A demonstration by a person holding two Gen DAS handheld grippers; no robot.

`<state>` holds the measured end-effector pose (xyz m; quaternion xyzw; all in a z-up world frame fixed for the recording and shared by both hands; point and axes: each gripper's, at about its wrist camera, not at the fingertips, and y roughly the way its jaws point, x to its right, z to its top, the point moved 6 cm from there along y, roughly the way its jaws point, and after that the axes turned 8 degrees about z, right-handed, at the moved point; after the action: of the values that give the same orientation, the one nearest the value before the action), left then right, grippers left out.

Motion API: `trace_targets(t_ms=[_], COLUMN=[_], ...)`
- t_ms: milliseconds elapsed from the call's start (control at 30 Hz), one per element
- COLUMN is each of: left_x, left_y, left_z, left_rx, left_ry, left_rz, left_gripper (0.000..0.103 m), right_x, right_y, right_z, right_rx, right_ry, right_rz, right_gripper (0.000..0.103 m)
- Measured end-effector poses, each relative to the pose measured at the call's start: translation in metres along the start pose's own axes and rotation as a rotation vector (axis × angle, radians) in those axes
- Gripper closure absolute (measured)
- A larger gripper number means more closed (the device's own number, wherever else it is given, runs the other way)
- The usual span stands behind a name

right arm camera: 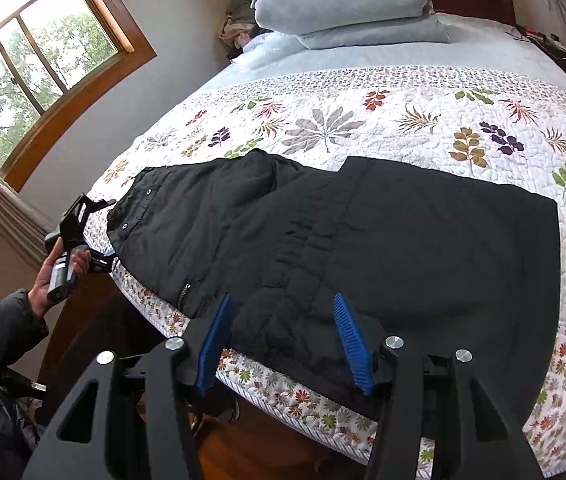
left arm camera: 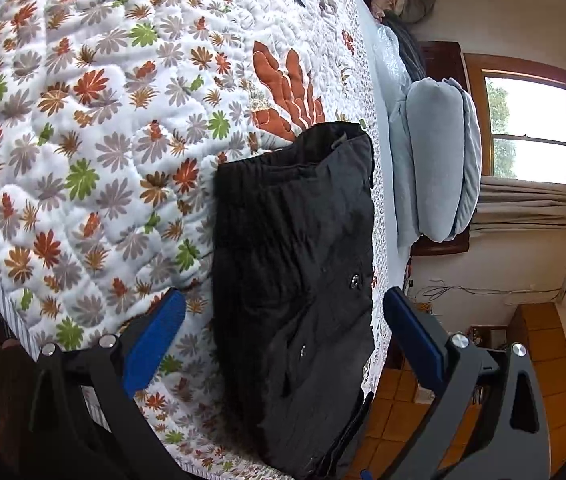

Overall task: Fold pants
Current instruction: 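Grasp the folded pants end with the left tool and lift it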

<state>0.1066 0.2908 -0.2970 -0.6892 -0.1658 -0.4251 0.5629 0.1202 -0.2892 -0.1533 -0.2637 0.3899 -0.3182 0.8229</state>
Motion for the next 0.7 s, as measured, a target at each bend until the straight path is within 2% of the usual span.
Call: trace_targets(t_ms=[100,200,433,533,700], left_x=[0.018,0.028,0.016,0.02,0.042], left_y=[0.003,0.006,0.016,0.018,0.027], left_z=[-0.001,-0.004,-0.006,-0.007,-0.012], left_rx=[-0.01,-0.01,-0.012,-0.003,-0.014], left_ry=[0.025,0.084,0.053,0.072,0.131], left_rz=[-0.06,-0.039,-0.023,-0.015,-0.054], left_gripper=[0.005,0.005,0.005,0.005,0.005], right_x=[0.01,0.026,0.059,0.068,0.069], right_y=[-0.006,-0.016,-0.041,-0.046,-0.044], right_z=[0.001,0.002,0.005,0.005,0.004], right_rx=[0.015,0.042,0.108,0.123,0.111], right_ry=[0.023,0.063,0.144,0.169,0.164], right_rz=[-0.02,-0.042,-0.093,-0.099,-0.104], right_gripper=[0.048,0.048,0.048,0.048,0.047])
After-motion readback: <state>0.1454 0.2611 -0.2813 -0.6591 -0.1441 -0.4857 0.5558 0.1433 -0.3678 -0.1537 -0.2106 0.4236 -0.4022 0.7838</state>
